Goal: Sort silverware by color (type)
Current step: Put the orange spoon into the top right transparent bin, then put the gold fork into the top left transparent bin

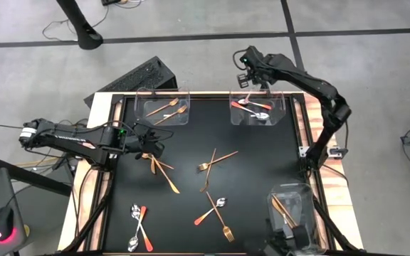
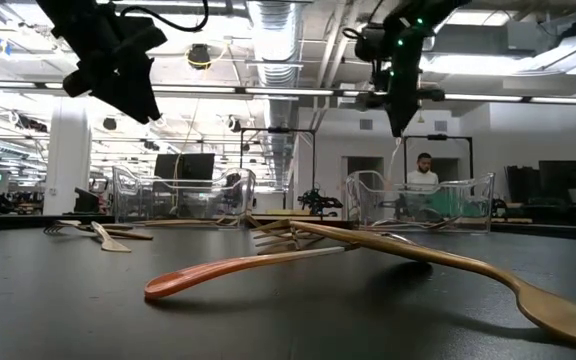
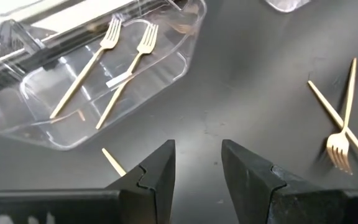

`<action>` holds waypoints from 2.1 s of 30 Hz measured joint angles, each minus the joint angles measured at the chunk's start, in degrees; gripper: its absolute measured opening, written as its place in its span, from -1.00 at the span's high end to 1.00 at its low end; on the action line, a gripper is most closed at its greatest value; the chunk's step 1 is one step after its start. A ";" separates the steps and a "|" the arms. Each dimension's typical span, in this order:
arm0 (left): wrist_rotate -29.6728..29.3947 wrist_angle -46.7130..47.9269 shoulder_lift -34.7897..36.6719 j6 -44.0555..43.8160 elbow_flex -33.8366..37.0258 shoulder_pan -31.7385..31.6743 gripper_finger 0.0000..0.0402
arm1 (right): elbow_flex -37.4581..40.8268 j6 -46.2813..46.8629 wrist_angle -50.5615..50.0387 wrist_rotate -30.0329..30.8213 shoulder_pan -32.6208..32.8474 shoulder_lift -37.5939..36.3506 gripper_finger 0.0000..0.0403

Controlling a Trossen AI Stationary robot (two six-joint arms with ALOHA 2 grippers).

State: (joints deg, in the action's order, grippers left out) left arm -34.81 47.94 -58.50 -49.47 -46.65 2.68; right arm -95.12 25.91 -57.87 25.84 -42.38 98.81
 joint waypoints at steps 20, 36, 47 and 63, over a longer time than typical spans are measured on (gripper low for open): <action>-1.66 0.14 0.00 0.68 0.00 -2.42 0.41 | 15.06 3.87 13.37 -13.87 -4.31 -0.11 0.32; 2.90 0.13 0.00 0.78 0.00 -2.40 0.41 | 15.07 -2.51 8.56 -14.30 5.08 -5.78 -0.11; -2.90 -1.98 0.00 2.09 0.00 -2.40 0.41 | 15.07 1.51 9.08 -19.49 15.97 -9.42 -0.03; 0.11 -11.48 0.00 20.35 0.02 -2.40 0.41 | 14.98 16.05 16.58 -19.53 29.79 -7.59 -0.03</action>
State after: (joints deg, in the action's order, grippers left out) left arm -34.70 36.47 -58.50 -29.12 -46.63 0.27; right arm -80.14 41.96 -41.29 6.31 -12.59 91.22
